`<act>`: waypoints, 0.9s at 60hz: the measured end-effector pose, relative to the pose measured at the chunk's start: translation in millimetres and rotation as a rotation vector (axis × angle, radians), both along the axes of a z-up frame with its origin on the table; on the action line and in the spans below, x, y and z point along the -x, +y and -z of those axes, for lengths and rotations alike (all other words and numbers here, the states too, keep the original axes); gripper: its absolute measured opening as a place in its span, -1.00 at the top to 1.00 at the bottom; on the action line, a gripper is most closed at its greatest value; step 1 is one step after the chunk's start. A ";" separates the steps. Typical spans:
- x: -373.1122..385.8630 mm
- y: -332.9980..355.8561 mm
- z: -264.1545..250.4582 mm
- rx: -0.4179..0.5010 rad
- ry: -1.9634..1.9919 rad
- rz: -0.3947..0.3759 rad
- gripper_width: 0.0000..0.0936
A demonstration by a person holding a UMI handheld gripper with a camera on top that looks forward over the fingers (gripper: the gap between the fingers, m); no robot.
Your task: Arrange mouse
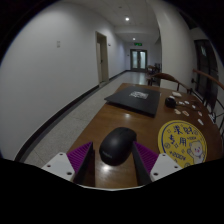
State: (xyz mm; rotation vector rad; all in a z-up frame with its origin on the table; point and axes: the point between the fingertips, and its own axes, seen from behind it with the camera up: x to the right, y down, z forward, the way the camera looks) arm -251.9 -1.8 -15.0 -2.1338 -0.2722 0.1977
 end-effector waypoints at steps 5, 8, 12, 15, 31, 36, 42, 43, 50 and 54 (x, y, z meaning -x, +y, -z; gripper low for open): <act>5.8 16.9 1.0 0.019 -0.021 0.018 -0.69; 4.7 25.3 2.2 0.018 -0.040 0.036 -0.42; 5.2 29.1 3.4 0.022 -0.015 0.041 0.01; 9.1 28.7 2.2 0.018 -0.037 0.001 0.13; -57.8 28.4 -148.8 -0.258 0.023 -0.030 0.27; -118.3 37.3 -184.2 -0.306 0.051 0.049 0.28; -193.1 43.8 -139.8 -0.209 0.047 0.164 0.28; -202.9 49.2 -132.5 -0.176 0.045 0.177 0.28; -228.3 45.1 -43.8 -0.006 -0.013 0.185 0.28; -227.7 41.8 -12.9 0.043 -0.038 0.174 0.28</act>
